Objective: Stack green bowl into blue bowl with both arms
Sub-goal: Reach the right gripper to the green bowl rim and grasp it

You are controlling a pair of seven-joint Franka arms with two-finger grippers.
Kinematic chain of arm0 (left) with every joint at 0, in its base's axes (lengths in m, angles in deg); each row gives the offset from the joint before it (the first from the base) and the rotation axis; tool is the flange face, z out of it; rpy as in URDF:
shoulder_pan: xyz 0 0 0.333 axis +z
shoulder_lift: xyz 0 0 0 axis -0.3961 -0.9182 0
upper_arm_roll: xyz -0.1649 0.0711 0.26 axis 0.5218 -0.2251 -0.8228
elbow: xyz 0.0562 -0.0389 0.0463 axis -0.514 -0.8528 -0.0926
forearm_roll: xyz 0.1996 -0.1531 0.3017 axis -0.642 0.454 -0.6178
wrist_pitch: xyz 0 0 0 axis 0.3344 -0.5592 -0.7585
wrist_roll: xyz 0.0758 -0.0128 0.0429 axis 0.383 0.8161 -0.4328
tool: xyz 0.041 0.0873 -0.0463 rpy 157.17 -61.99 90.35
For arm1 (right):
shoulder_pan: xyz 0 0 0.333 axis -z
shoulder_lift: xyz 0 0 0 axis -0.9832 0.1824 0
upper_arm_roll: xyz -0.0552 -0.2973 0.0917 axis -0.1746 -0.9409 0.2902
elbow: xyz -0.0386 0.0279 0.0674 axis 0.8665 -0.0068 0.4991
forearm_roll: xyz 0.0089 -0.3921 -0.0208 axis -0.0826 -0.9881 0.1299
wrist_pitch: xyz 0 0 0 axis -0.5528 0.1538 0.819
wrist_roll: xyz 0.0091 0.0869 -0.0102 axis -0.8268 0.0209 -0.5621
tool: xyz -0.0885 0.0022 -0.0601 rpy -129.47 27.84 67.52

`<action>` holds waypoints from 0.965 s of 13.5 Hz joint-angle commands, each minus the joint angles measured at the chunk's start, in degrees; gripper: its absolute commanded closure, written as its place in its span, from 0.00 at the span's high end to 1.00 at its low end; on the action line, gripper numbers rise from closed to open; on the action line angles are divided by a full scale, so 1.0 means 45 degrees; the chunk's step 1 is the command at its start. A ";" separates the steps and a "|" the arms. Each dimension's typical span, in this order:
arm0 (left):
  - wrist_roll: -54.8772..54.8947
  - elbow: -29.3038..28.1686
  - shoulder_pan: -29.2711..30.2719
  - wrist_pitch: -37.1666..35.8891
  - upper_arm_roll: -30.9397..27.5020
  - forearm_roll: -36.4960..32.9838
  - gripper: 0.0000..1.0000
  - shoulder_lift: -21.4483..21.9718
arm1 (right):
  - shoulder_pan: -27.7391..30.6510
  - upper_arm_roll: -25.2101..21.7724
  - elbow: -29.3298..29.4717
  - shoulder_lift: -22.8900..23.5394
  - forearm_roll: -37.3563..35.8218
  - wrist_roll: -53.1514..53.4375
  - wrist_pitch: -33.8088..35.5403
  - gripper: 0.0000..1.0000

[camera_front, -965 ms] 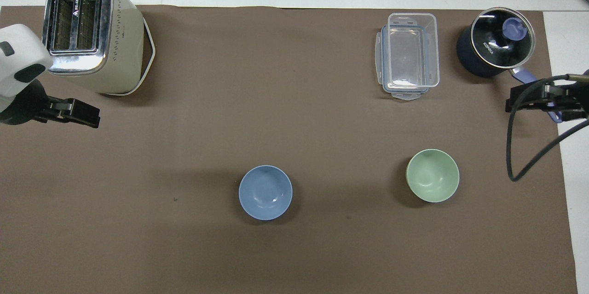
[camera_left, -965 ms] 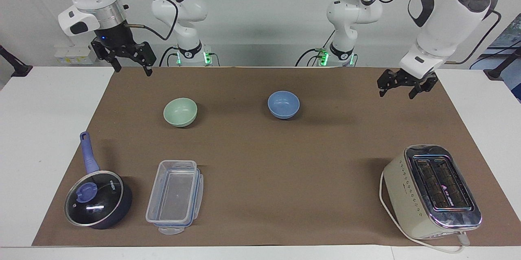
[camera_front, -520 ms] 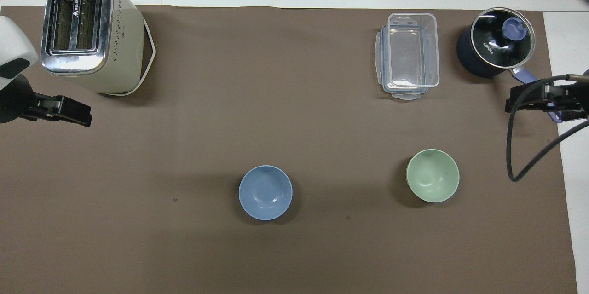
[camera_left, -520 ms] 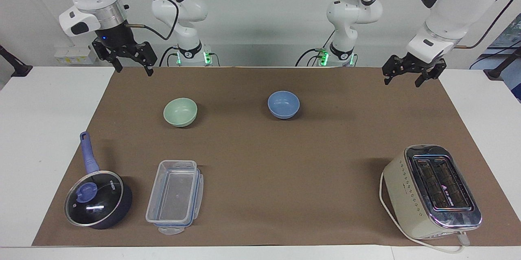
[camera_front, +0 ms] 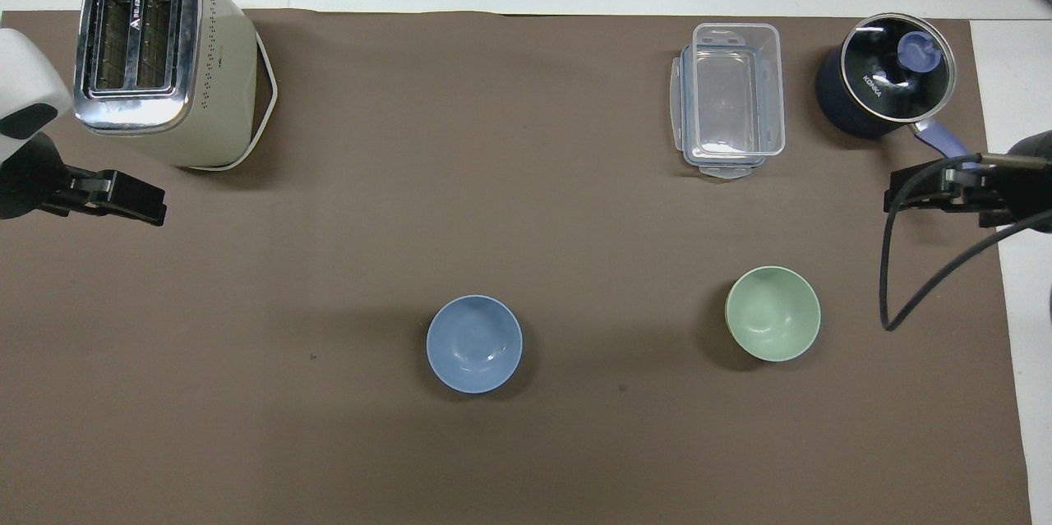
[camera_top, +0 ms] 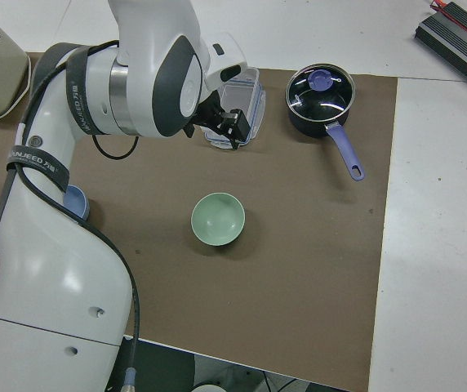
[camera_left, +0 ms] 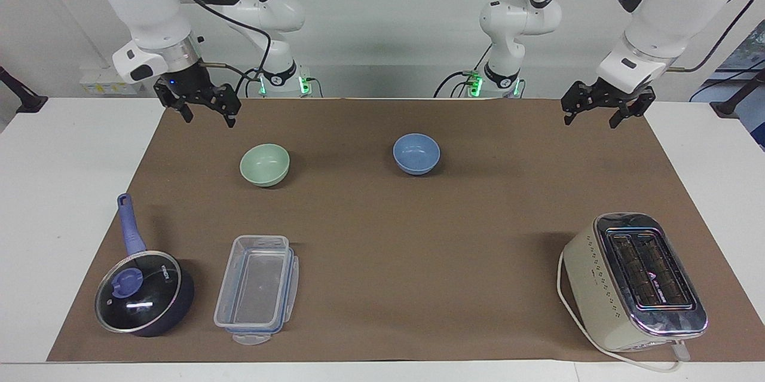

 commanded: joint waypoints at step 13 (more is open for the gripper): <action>-0.0104 0.0153 0.0012 -0.0250 0.0053 -0.0202 1.00 -0.0048 | 0.0806 0.0009 -0.8414 0.0129 0.0303 -0.2614 -0.8759 1.00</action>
